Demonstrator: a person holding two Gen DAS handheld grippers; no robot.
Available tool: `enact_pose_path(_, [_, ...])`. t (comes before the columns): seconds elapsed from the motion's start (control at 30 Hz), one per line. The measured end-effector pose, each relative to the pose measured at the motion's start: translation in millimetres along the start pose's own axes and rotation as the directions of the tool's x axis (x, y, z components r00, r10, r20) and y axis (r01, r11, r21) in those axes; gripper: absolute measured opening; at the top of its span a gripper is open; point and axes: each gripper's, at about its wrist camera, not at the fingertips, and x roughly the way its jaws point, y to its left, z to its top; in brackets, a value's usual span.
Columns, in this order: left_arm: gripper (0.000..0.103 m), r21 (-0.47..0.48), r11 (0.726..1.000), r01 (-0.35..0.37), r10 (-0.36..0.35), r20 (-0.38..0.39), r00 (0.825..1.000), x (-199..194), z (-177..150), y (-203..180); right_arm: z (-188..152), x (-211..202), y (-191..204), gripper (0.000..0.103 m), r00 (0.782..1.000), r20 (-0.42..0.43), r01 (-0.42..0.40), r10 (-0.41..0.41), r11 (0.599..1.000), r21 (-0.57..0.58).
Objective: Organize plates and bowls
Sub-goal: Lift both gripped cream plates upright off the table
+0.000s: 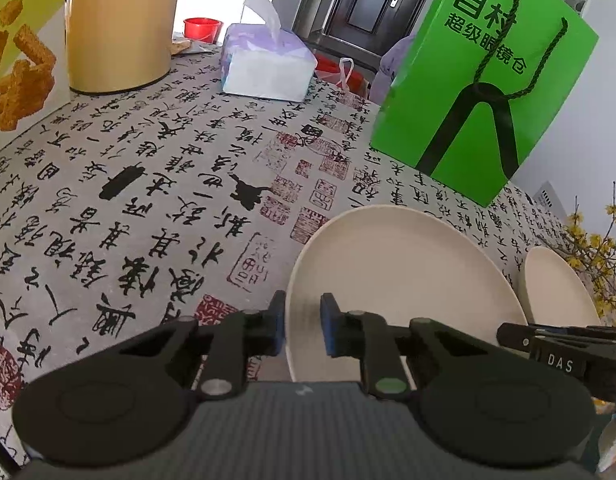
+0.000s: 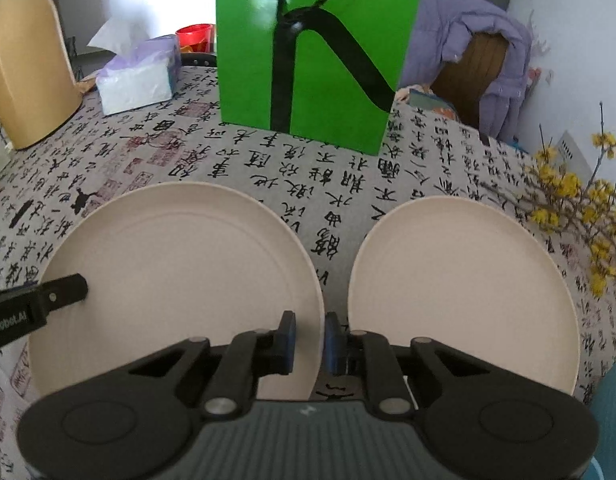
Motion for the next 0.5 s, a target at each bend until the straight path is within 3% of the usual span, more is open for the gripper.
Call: enact_pose_path(0.5, [0.018, 0.052, 0.997, -0.055, 0.053, 0.036, 0.998, -0.2, -3.0, -7.9, -2.5, -3.3, 0.4, 0.013, 1.0, 0.022, -0.011, 0.011, 1.0, -0.028])
